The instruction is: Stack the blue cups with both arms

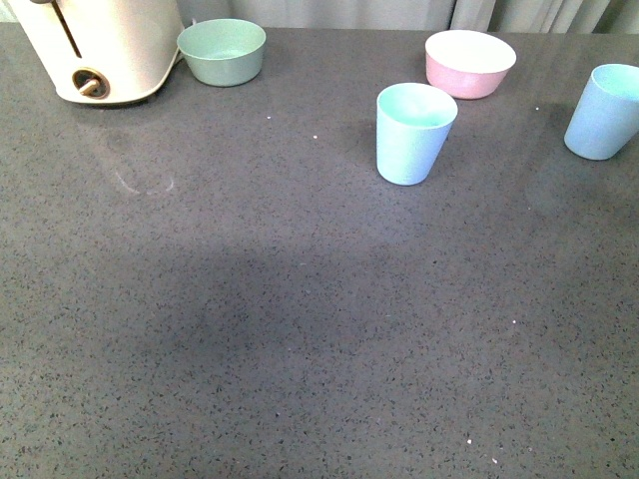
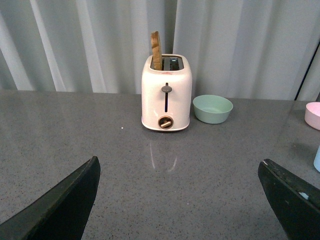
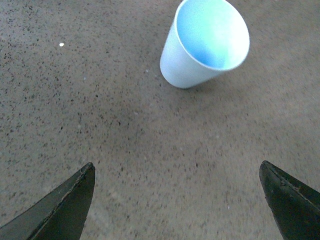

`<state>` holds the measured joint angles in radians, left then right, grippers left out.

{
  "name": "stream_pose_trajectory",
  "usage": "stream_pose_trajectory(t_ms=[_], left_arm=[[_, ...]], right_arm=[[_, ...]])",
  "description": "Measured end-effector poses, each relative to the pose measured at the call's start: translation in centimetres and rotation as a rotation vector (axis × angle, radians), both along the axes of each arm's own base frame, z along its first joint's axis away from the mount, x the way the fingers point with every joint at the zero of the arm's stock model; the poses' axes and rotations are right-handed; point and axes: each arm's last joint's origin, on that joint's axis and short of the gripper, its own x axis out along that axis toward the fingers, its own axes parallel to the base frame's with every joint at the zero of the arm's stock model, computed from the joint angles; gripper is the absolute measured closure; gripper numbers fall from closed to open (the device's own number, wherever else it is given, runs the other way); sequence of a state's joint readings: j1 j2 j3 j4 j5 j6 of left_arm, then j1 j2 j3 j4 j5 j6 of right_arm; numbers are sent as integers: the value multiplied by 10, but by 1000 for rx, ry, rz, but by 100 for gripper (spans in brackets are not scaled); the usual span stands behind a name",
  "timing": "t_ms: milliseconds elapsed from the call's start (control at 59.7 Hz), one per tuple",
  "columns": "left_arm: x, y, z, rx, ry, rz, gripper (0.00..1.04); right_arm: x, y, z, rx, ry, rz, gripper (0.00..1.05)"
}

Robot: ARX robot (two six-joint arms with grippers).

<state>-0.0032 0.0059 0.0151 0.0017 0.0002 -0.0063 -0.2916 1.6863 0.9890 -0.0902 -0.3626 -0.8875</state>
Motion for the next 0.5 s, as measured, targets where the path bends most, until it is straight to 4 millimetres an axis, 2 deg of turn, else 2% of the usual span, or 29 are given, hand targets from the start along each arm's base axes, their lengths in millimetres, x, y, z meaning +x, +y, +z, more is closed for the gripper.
stream_pose_trajectory(t_ms=[84,168,352,503], left_arm=[[0,0,0,0,0,0,9],[0,0,0,0,0,0,9],[0,0,0,0,0,0,9],[0,0,0,0,0,0,9]], right_arm=[[29,10,-3,-14,44,78,9],[51,18,-4,-25,61,124,9],[82,28,-11,-81,90,183,9],[98,33,-22,-79,116,209,9]])
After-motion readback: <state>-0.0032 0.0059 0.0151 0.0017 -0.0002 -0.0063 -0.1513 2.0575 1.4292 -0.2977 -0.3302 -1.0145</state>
